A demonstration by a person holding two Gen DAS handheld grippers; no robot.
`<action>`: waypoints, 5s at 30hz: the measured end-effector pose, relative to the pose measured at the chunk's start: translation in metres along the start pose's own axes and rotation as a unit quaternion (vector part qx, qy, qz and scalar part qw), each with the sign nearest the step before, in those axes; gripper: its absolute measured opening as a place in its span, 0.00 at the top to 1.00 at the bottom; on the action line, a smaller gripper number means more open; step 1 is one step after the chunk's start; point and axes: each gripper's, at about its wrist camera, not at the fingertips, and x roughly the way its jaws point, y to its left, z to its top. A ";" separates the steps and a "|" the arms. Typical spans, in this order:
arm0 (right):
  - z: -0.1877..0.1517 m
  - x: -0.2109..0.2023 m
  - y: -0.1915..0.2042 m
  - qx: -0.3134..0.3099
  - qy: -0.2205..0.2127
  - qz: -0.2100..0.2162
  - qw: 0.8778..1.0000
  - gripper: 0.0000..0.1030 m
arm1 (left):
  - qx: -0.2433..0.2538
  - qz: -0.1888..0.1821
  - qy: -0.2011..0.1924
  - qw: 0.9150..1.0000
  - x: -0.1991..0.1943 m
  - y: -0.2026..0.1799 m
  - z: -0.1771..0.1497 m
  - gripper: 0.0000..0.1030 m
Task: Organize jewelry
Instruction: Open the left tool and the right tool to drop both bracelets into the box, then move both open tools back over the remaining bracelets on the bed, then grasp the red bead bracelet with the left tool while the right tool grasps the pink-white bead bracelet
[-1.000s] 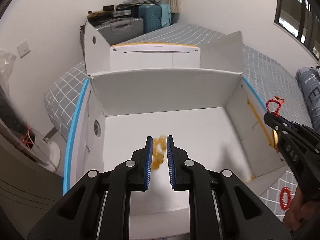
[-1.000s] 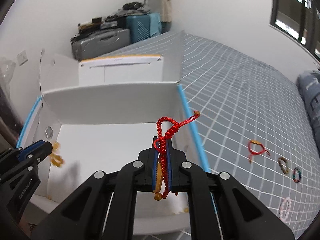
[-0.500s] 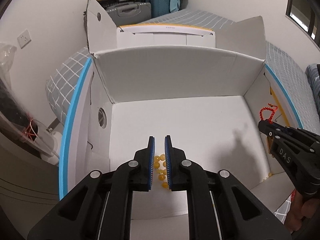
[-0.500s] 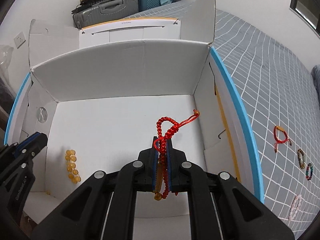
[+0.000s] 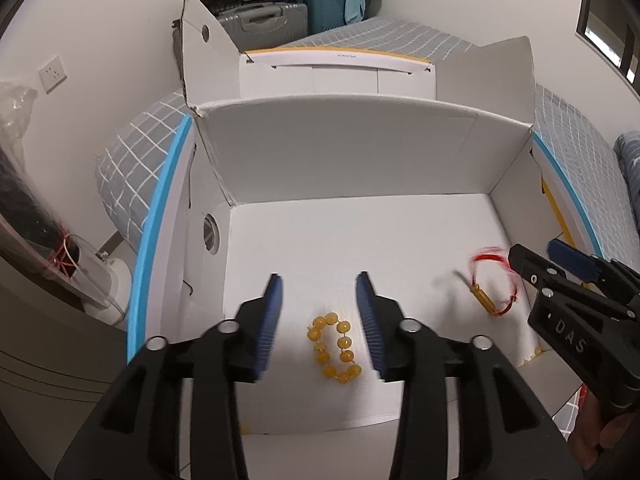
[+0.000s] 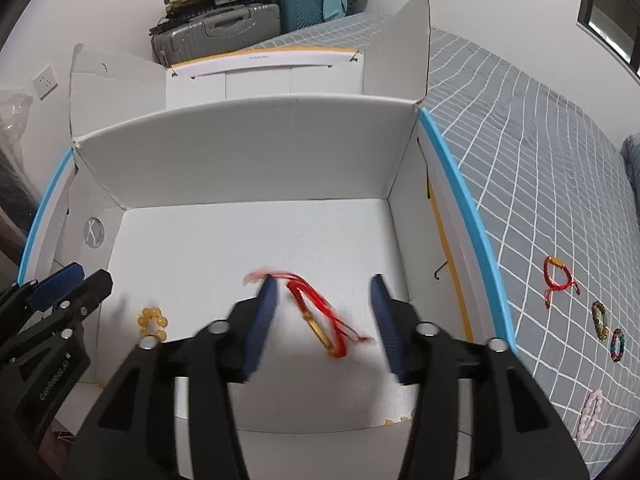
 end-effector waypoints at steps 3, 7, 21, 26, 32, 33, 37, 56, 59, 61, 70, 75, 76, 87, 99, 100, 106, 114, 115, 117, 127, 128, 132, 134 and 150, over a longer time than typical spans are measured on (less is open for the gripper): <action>0.000 -0.008 -0.001 0.002 -0.012 -0.004 1.000 0.38 | 0.000 0.006 -0.009 1.000 -0.005 0.001 0.000 0.47; 0.000 -0.019 -0.002 0.003 -0.031 -0.004 1.000 0.26 | -0.001 0.015 -0.021 1.000 -0.009 0.003 0.001 0.30; -0.004 -0.050 -0.020 0.018 -0.075 -0.021 0.997 0.07 | 0.007 0.010 -0.059 0.998 -0.027 -0.006 0.004 0.05; -0.010 -0.062 -0.035 0.028 -0.078 -0.031 0.996 0.07 | 0.011 0.001 -0.061 0.998 -0.033 -0.016 0.004 0.05; -0.019 -0.082 -0.062 0.050 -0.087 -0.049 0.994 0.07 | 0.026 -0.019 -0.070 0.997 -0.048 -0.036 0.002 0.05; -0.020 -0.084 -0.066 0.052 -0.087 -0.051 0.994 0.07 | 0.028 -0.023 -0.075 0.997 -0.053 -0.041 0.001 0.05; -0.030 -0.096 -0.088 0.067 -0.090 -0.066 0.992 0.07 | 0.037 -0.040 -0.085 0.995 -0.064 -0.061 -0.001 0.05; -0.097 -0.150 -0.199 0.140 -0.086 -0.132 0.978 0.07 | 0.125 -0.099 -0.090 0.983 -0.095 -0.175 -0.031 0.06; -0.108 -0.155 -0.218 0.156 -0.082 -0.139 0.975 0.07 | 0.141 -0.107 -0.086 0.980 -0.096 -0.193 -0.038 0.06; -0.116 -0.158 -0.229 0.169 -0.080 -0.134 0.973 0.07 | 0.152 -0.113 -0.085 0.978 -0.097 -0.206 -0.044 0.06; -0.153 -0.168 -0.278 0.209 -0.072 -0.155 0.963 0.07 | 0.193 -0.141 -0.062 0.969 -0.095 -0.254 -0.067 0.06; -0.176 -0.151 -0.309 0.230 -0.057 -0.147 0.960 0.07 | 0.226 -0.151 -0.042 0.961 -0.086 -0.281 -0.087 0.06; -0.178 -0.148 -0.312 0.231 -0.056 -0.139 0.961 0.07 | 0.233 -0.156 -0.036 0.959 -0.082 -0.287 -0.092 0.06; -0.208 -0.100 -0.352 0.260 -0.004 -0.124 0.958 0.07 | 0.270 -0.164 0.034 0.948 -0.026 -0.317 -0.127 0.06; -0.222 -0.055 -0.372 0.277 0.051 -0.124 0.951 0.17 | 0.281 -0.160 0.055 0.945 0.004 -0.325 -0.146 0.09; -0.224 -0.052 -0.374 0.279 0.057 -0.125 0.950 0.20 | 0.281 -0.158 0.059 0.945 0.007 -0.325 -0.147 0.12; -0.228 -0.038 -0.378 0.292 0.079 -0.118 0.946 0.36 | 0.283 -0.162 0.078 0.942 0.017 -0.327 -0.151 0.20; -0.224 -0.030 -0.378 0.294 0.092 -0.113 0.945 0.63 | 0.290 -0.163 0.078 0.940 0.018 -0.330 -0.156 0.27; -0.224 -0.030 -0.378 0.295 0.092 -0.111 0.945 0.66 | 0.291 -0.164 0.079 0.939 0.018 -0.330 -0.157 0.28; -0.223 -0.029 -0.378 0.297 0.094 -0.111 0.944 0.73 | 0.291 -0.164 0.083 0.939 0.018 -0.329 -0.157 0.31; -0.224 -0.027 -0.376 0.306 0.103 -0.118 0.939 0.88 | 0.296 -0.157 0.087 0.938 0.015 -0.327 -0.154 0.85; -0.224 -0.027 -0.376 0.306 0.103 -0.119 0.939 0.88 | 0.294 -0.159 0.088 0.938 0.015 -0.327 -0.153 0.85; -0.223 -0.027 -0.375 0.309 0.102 -0.121 0.938 0.88 | 0.294 -0.161 0.087 0.938 0.014 -0.326 -0.152 0.86; -0.223 -0.029 -0.376 0.313 0.101 -0.119 0.937 0.88 | 0.292 -0.160 0.084 0.939 0.012 -0.326 -0.151 0.86; -0.219 -0.061 -0.370 0.310 0.044 -0.113 0.943 0.88 | 0.274 -0.187 0.057 0.942 -0.018 -0.325 -0.137 0.87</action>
